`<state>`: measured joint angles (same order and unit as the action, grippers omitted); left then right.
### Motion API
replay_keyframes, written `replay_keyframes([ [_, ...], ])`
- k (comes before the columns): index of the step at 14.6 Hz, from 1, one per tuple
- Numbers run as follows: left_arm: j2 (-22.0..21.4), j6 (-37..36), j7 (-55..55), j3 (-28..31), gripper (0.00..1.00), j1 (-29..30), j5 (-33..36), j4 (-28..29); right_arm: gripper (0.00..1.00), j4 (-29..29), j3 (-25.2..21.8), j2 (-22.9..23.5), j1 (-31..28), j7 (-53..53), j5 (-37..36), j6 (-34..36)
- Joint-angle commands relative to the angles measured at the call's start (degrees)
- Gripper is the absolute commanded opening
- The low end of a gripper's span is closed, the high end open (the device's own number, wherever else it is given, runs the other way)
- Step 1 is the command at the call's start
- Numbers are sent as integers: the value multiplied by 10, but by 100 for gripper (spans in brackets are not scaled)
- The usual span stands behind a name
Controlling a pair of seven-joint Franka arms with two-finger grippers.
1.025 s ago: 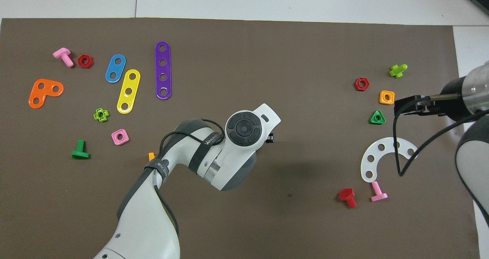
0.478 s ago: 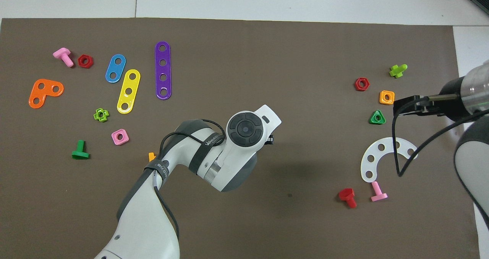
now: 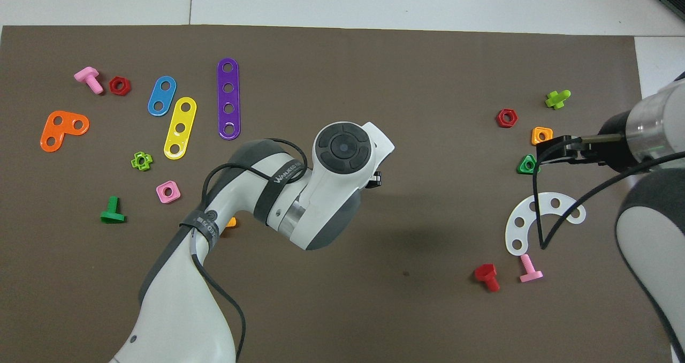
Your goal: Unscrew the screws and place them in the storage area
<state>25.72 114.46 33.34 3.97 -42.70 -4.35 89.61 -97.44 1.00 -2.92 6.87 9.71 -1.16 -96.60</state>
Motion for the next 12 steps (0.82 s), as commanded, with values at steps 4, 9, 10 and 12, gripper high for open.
replay_keyframes([
  [4, -27, -63, -113, -2, 0, 164, -21, -10, 95, -96, 2, -19, 72, 86, -2, -93],
  [9, -71, 50, -259, -1, 0, 256, -21, 135, 88, -96, 2, 63, 159, 174, -12, -180],
  [10, -81, 96, -264, -2, 0, 258, -20, 178, 88, -96, 2, 83, 175, 198, -23, -199],
  [12, -92, 163, -291, -2, 0, 262, -21, 240, 88, -96, 2, 118, 202, 246, -32, -237],
])
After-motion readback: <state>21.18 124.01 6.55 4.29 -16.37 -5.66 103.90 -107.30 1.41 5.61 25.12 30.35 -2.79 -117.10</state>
